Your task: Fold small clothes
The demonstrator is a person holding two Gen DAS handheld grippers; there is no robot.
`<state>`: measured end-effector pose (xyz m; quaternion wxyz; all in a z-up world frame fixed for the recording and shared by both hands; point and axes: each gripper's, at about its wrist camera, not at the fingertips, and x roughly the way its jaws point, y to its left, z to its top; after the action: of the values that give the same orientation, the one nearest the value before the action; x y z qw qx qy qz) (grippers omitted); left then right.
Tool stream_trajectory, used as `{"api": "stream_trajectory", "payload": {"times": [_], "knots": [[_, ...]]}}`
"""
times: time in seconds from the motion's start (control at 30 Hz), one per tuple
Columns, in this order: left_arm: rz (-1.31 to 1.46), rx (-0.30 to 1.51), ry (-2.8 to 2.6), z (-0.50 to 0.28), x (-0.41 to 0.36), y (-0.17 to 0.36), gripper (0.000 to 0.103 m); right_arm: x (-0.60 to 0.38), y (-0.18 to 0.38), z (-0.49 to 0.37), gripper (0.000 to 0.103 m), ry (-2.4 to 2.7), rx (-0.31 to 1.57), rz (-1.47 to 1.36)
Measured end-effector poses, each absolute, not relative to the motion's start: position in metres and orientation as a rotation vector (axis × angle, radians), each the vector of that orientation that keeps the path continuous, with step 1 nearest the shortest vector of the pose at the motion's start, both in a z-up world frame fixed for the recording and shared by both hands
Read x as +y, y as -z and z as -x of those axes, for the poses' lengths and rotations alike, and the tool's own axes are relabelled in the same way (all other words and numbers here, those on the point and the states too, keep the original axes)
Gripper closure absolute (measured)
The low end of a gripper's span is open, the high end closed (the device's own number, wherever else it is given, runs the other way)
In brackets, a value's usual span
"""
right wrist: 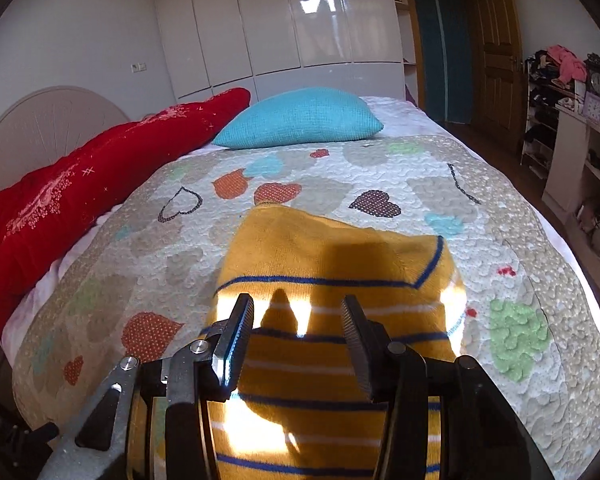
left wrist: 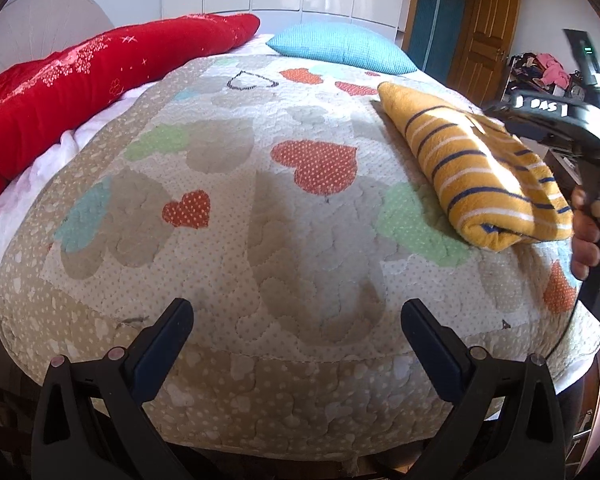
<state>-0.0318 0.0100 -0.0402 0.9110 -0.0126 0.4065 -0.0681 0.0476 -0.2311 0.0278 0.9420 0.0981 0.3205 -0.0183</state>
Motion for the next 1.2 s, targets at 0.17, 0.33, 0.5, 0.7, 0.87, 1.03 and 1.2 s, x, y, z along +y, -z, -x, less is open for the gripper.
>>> {"api": "stream_trajectory", "payload": {"times": [0.17, 0.33, 0.5, 0.7, 0.87, 1.03, 1.2], "knots": [[0.022, 0.812, 0.135, 0.030, 0.025, 0.028, 0.000, -0.260, 0.006, -0.090, 0.054, 0.125, 0.749, -0.202], [0.005, 0.807, 0.101, 0.028, 0.039, 0.029, 0.000, -0.288, -0.016, -0.083, 0.053, 0.214, 0.702, -0.241], [0.046, 0.816, 0.120, 0.019, 0.040, 0.023, 0.000, -0.300, -0.012, -0.101, 0.036, 0.166, 0.743, -0.267], [0.046, 0.798, 0.191, 0.016, 0.029, 0.007, 0.000, -0.317, 0.009, -0.103, 0.026, 0.161, 0.851, -0.266], [0.066, 0.844, 0.254, -0.002, 0.017, 0.010, 0.000, -0.333, -0.002, -0.047, 0.024, 0.174, 0.785, -0.238], [0.167, 0.897, 0.349, -0.030, -0.008, 0.001, 0.000, -0.375, 0.003, -0.012, 0.024, 0.177, 0.736, -0.458], [0.117, 0.843, 0.396, -0.032, -0.044, -0.019, 0.000, -0.390, 0.003, 0.020, 0.023, 0.172, 0.666, -0.589]]}}
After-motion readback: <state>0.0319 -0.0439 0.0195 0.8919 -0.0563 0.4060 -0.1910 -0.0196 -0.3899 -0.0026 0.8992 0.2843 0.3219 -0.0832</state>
